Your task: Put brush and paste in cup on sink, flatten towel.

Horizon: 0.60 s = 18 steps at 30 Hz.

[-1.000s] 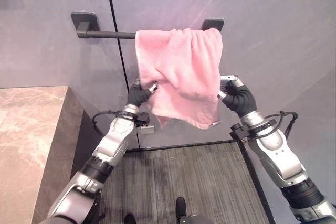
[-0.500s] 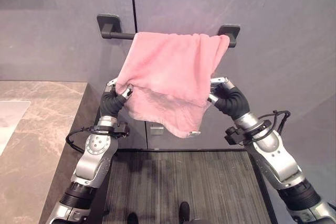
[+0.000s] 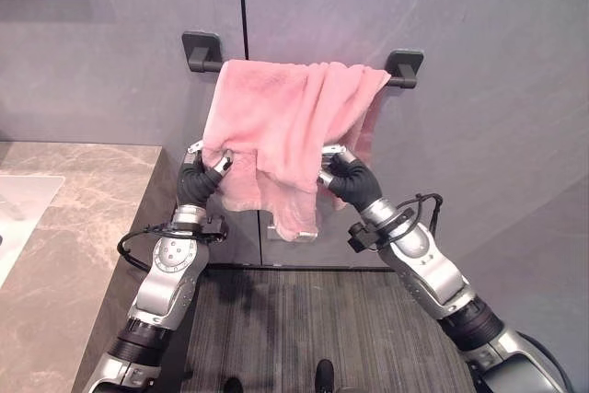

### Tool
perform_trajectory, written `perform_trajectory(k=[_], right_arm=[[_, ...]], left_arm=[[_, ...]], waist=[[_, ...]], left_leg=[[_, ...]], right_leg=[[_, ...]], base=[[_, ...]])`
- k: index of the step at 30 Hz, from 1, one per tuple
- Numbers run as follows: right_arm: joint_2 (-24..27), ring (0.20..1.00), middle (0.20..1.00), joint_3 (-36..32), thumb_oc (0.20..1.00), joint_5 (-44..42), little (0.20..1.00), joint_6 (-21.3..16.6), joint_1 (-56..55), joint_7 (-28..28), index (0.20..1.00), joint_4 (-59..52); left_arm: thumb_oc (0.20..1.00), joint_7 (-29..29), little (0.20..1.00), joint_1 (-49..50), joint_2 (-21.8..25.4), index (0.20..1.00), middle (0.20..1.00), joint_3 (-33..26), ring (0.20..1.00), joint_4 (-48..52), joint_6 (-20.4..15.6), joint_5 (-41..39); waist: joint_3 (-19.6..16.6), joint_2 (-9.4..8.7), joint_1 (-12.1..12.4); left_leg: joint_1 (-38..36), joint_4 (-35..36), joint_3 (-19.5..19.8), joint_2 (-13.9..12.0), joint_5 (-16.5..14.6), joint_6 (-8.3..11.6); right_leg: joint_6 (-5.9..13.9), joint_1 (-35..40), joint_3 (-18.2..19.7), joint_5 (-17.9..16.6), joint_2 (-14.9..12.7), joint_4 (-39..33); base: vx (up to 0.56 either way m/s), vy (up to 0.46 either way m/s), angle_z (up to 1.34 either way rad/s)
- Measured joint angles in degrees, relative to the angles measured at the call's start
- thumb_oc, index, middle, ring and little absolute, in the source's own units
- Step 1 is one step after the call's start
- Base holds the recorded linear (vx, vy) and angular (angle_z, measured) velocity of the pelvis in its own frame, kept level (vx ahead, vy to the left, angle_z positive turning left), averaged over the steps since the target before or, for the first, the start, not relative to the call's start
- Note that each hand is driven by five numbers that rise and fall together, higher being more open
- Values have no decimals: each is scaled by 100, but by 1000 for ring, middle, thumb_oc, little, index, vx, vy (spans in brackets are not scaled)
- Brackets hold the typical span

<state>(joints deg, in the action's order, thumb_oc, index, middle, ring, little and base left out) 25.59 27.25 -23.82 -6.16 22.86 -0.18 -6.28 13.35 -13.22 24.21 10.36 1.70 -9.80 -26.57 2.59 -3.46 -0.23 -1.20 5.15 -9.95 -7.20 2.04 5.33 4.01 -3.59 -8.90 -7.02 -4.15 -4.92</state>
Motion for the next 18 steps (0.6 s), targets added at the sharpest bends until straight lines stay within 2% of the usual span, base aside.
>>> perform_trajectory(k=[5,11,18], right_arm=[[-112,200,200,39,200,-37,200,-16,489,-103,200,-157],[-233,200,200,20,200,-134,200,-165,559,-155,200,-457],[-228,200,200,16,200,-133,200,-254,545,-94,200,-544]], left_arm=[[200,96,200,-2,-58,200,200,-23,200,301,-47,-1],[200,155,200,9,-169,200,200,-134,200,870,-462,11],[200,148,200,299,-237,200,200,-300,200,1004,-503,9]], waist=[[-37,69,10],[-101,154,69],[-120,165,75]], left_leg=[[-107,2,-9,-2,-12,-12],[-179,2,-40,5,-23,-24],[-181,2,-47,-9,-23,-23]], right_leg=[[20,106,7,26,-1,-2],[29,157,39,34,-4,-2],[25,152,45,31,11,-2]], base=[[46,4,0],[7,0,-1],[0,0,0]])
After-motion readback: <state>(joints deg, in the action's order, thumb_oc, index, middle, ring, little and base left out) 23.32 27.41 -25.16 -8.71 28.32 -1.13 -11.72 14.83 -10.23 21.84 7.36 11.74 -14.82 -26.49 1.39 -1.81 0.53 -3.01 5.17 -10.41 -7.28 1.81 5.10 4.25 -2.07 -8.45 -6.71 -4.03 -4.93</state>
